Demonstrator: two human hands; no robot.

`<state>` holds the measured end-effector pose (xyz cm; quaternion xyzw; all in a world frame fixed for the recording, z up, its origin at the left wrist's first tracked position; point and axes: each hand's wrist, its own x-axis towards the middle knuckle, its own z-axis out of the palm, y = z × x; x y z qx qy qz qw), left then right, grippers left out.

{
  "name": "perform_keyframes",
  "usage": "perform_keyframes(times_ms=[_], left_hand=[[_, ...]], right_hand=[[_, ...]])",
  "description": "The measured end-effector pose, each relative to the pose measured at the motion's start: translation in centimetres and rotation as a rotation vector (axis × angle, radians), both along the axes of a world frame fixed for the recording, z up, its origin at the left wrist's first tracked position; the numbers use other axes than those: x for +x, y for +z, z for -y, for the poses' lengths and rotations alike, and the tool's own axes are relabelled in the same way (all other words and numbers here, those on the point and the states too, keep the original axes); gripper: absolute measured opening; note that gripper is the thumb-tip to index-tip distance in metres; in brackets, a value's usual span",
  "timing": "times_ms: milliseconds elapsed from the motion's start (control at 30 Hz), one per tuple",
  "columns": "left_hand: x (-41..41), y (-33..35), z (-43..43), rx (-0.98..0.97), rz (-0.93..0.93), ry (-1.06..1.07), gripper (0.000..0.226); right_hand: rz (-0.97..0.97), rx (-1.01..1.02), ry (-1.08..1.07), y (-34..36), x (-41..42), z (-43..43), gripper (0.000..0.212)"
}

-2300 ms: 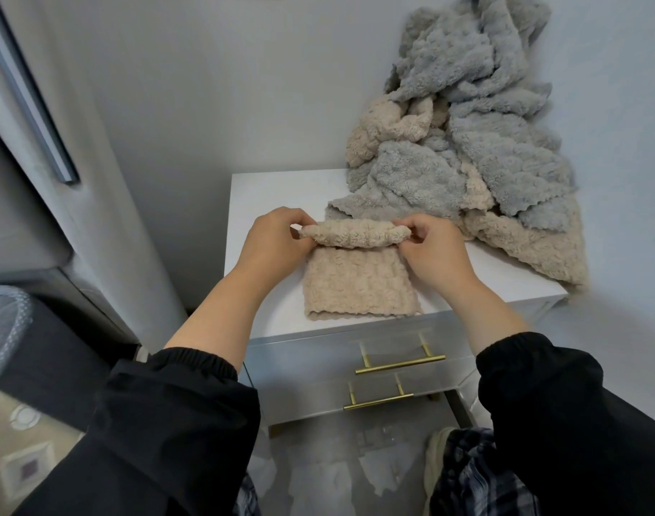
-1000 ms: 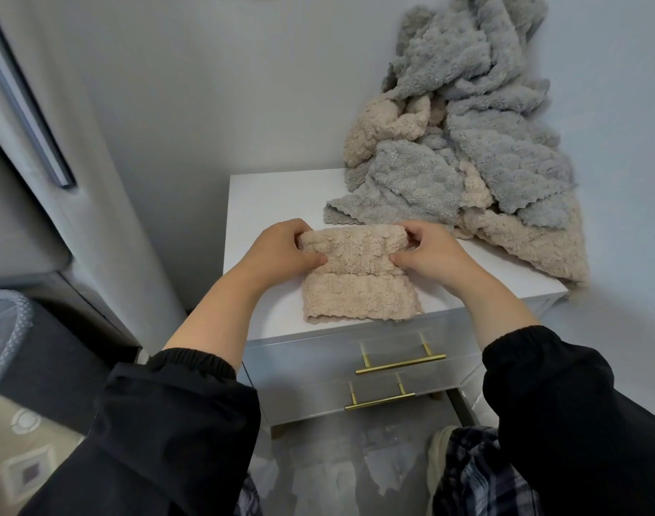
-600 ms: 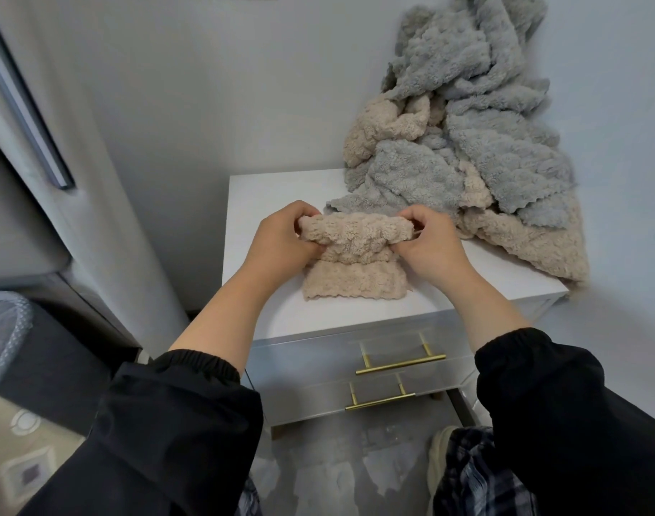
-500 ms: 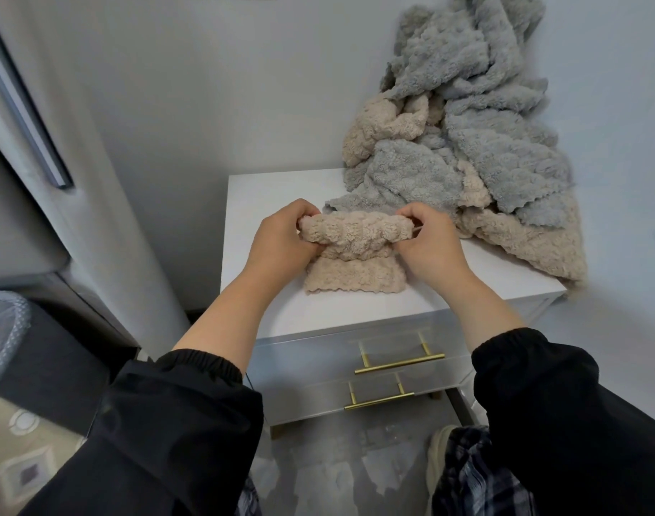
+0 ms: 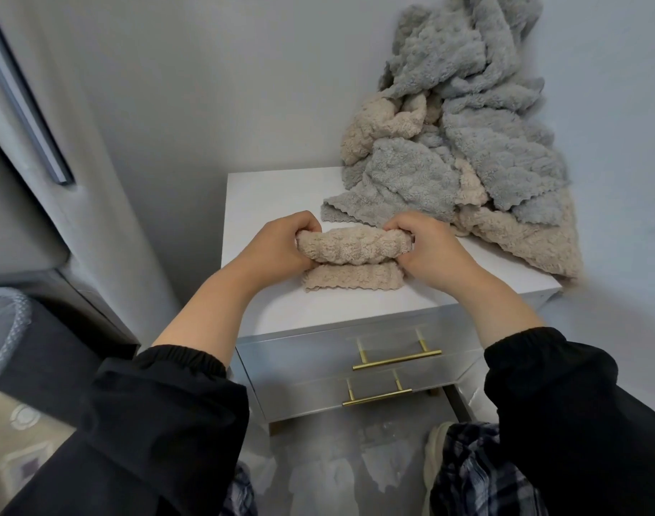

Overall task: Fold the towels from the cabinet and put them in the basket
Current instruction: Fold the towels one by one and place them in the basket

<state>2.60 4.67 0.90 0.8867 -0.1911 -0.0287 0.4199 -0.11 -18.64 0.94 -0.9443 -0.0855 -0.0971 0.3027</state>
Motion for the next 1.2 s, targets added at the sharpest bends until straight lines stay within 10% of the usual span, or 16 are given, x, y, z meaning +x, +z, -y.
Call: perform_keyframes(times_ms=[733, 967, 1200], left_hand=[[-1.0, 0.5, 0.7, 0.175, 0.032, -0.026, 0.022], [-1.0, 0.6, 0.4, 0.278, -0.119, 0.009, 0.055], [-1.2, 0.4, 1.2, 0.170, -0.122, 0.063, 0.032]], right_hand=[[-0.235, 0.044, 0.041, 1.1, -1.9, 0.1, 0.011], [-0.453, 0.066, 0.021, 0.8, -1.8, 0.0, 0.070], [-0.382, 0.485, -0.012, -0.2, -1.5, -0.3, 0.033]])
